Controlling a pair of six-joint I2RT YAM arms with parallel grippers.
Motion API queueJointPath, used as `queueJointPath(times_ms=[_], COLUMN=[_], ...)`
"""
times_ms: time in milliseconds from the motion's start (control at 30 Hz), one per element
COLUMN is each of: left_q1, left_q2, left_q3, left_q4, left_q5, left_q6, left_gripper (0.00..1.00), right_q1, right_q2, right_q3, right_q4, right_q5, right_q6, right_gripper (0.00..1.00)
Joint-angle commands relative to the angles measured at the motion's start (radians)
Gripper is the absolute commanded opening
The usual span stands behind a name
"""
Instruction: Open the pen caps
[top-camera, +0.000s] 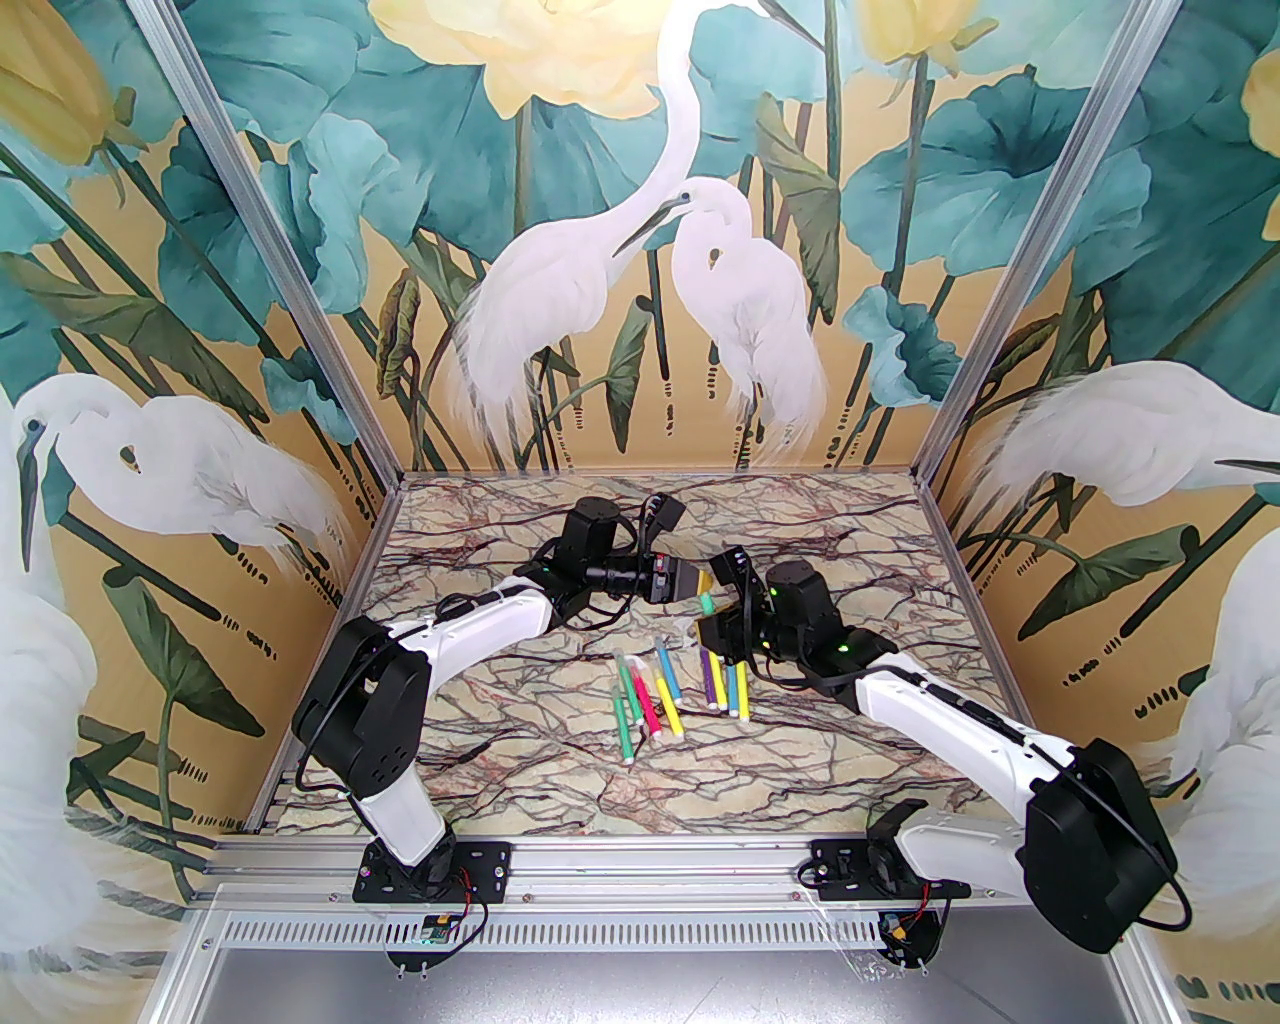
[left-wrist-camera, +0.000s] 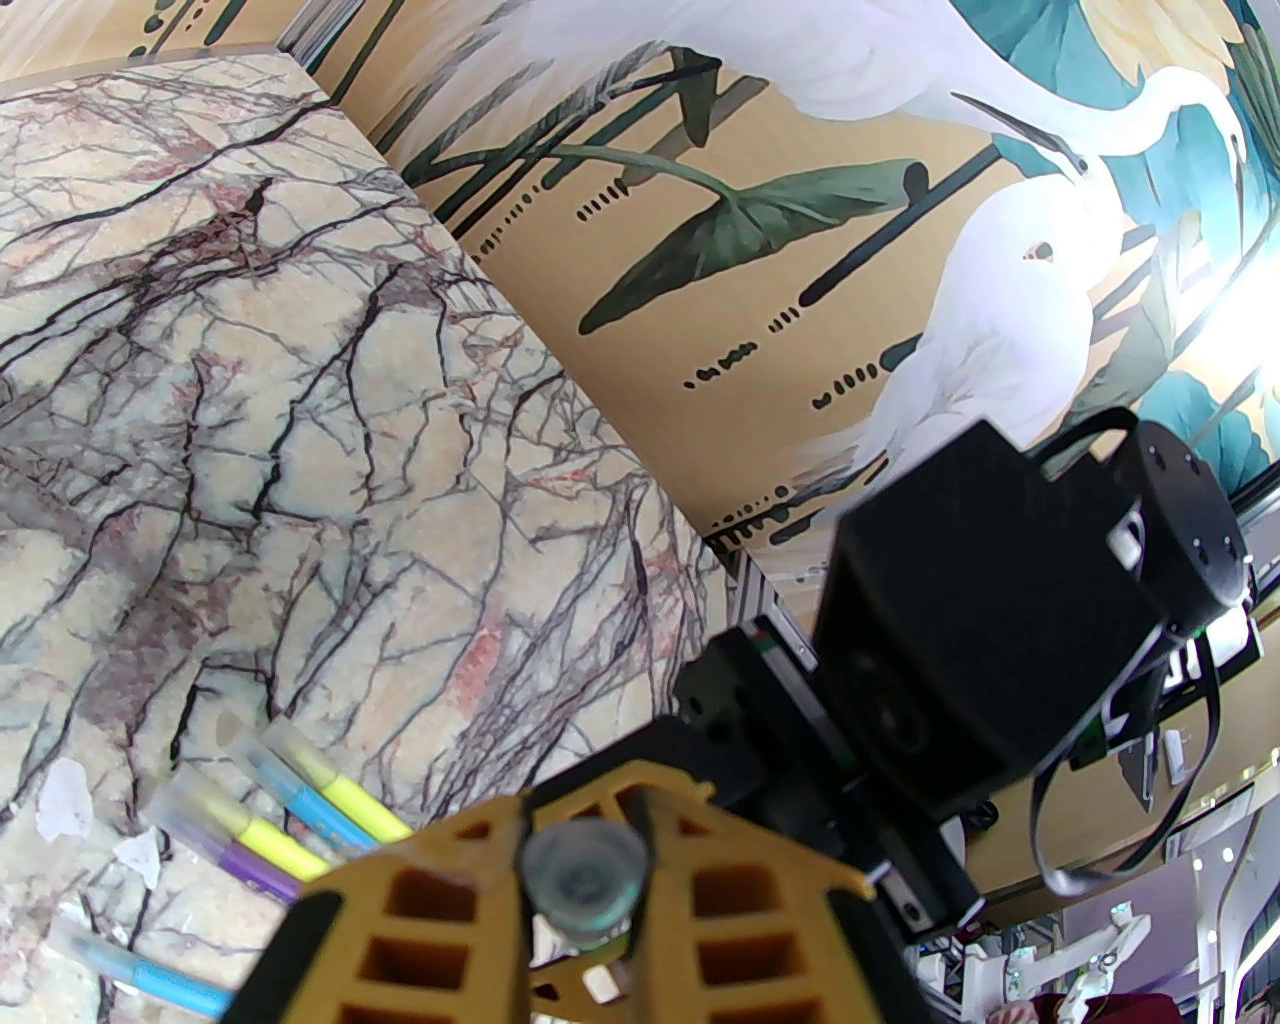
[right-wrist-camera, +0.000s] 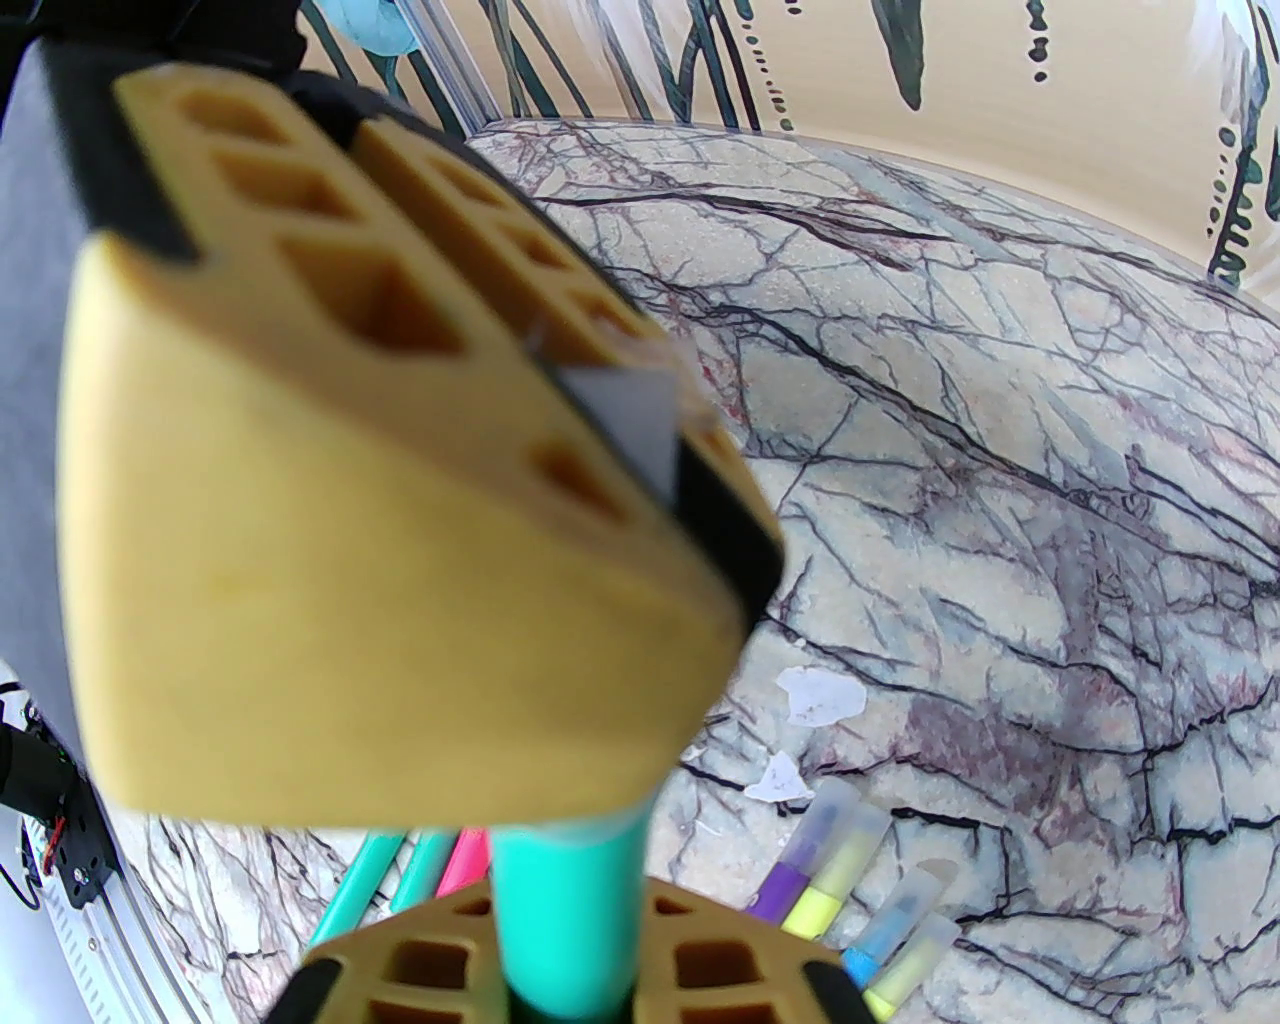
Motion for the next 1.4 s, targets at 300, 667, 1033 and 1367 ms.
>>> queueJointPath(times_ms=[300,667,1033,1367], left_q1=[0.069,0.129,0.143,0.159], left_q2=[-0.053,-0.083,-0.082,-0.099], left_q3=[0.008,0.000,0.021,0.080], left_q4=[-0.005,-0.008,-0.009,-0.093], left_q5=[-0.082,-0.202,-0.233,-0.292], left_q6=[-0.053,-0.117,-0.133,-0.065], left_gripper=[0.00,0.00,0.00,0.00], right_q1=[-0.002,-0.002,-0.001,-0.001], right_q2=[-0.001,0.008,0.029,0.063], right_q3=[-0.013,-0.043,-0.050,-0.038], right_q4=[-0.062,-0.057,-0.069,-0.096], right_q5=[0.015,0.000,-0.021,-0.014], right_q6=[-0.064,-0.083,-0.101,-0.105], right_gripper=[0.00,0.00,0.00,0.00])
